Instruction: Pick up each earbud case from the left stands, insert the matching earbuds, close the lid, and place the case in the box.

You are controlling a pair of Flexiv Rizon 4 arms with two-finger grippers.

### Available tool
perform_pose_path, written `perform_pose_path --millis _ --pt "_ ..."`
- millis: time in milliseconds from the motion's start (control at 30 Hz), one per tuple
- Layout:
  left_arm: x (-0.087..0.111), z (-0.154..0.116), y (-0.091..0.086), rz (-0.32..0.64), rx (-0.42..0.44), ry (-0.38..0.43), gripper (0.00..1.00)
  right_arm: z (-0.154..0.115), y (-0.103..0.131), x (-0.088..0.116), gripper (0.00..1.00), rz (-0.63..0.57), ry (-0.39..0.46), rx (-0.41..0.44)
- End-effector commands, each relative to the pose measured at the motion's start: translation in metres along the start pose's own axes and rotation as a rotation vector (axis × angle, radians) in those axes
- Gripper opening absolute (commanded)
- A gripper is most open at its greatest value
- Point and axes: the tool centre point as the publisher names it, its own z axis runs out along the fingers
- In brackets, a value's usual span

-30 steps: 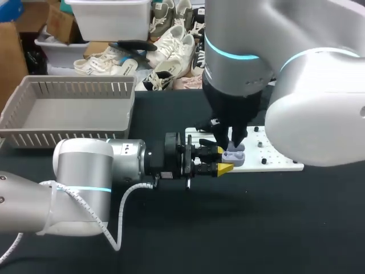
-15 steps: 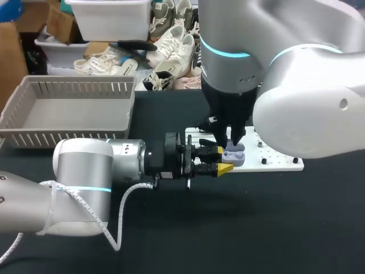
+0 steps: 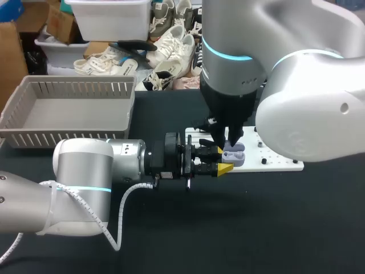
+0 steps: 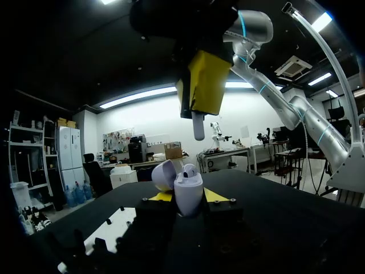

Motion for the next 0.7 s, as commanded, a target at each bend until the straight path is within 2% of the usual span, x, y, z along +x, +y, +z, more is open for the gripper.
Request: perform_pose_path --millis 33,700 --pt "0.0 0.0 -0.001 0.001 -0.006 0.002 0.0 0.003 0.001 -0.002 0.0 -0.005 0.002 -0.001" --pt "0.0 0.0 -0.001 0.001 -0.006 0.002 0.0 0.014 -0.002 -0.005 0.0 -0.025 0.008 0.023"
